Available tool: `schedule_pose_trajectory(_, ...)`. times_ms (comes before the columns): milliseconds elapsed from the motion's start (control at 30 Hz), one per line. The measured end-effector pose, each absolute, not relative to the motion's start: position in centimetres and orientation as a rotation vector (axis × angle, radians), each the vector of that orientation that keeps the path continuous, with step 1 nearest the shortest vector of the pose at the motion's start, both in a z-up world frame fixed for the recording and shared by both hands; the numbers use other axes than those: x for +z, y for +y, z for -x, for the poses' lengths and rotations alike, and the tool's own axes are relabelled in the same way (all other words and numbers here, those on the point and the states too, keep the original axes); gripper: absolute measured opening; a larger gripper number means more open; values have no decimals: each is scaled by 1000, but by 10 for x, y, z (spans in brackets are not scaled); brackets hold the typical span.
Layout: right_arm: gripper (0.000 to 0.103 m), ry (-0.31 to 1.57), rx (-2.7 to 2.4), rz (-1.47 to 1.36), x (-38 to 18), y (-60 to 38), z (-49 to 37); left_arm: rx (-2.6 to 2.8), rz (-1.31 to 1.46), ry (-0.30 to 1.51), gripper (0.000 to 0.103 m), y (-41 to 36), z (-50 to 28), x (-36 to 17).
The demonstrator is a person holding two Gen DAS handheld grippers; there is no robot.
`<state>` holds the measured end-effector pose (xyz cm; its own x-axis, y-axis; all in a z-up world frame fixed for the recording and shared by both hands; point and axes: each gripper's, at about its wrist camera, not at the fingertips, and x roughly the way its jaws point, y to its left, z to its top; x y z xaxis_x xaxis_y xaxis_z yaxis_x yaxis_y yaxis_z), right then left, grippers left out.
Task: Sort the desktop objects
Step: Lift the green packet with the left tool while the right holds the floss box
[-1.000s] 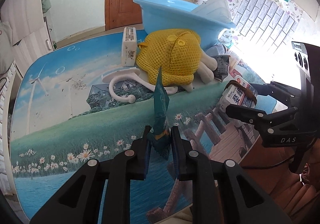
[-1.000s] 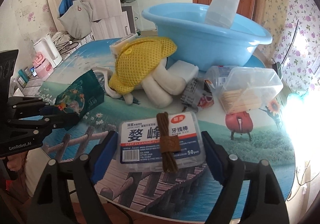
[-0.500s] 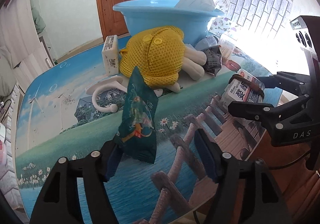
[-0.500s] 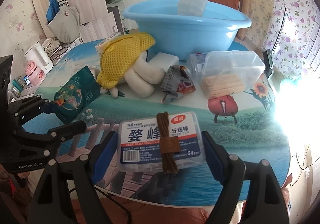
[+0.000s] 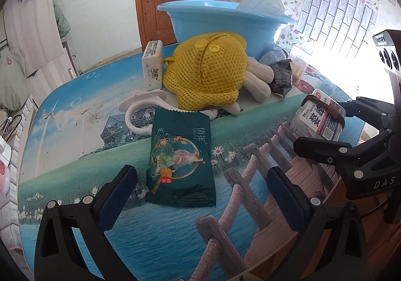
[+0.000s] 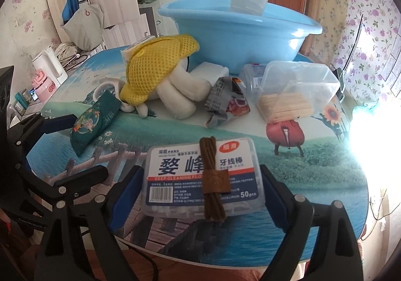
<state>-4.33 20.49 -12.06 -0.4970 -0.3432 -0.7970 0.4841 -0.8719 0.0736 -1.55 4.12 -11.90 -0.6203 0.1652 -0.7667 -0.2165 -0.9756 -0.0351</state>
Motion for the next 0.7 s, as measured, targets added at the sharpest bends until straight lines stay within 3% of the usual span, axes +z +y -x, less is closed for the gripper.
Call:
schedule_pose_trajectory(233,99,210,-2363,-1180,-122,206,42,2649,1218,105,102,40,13,-119)
schedule_pose_trajectory(267,100,214,-2359,-1175,-123,204,42,2646,1213,105,97,40,13,-118)
schedule_pose_trajectory(333,100,224,-2360,-1168,-123,202,41,2647,1188,109,77,39,12,-115)
schedule_pose_trajectory(400,100,227,-2359,-1168,-124,202,40,2650,1176,104,49,38,12,-112)
schedule_pose_trajectory(500,95,214,-2362,-1172,-122,205,40,2634,1173,86,49,35,12,-111)
schedule_pose_trajectory(567,82,212,-2380,-1165,-121,207,40,2629,1167,83,49,36,10,-111)
schedule_pose_trajectory(700,82,193,-2371,-1163,-119,210,40,2651,1166,96,48,37,7,-109)
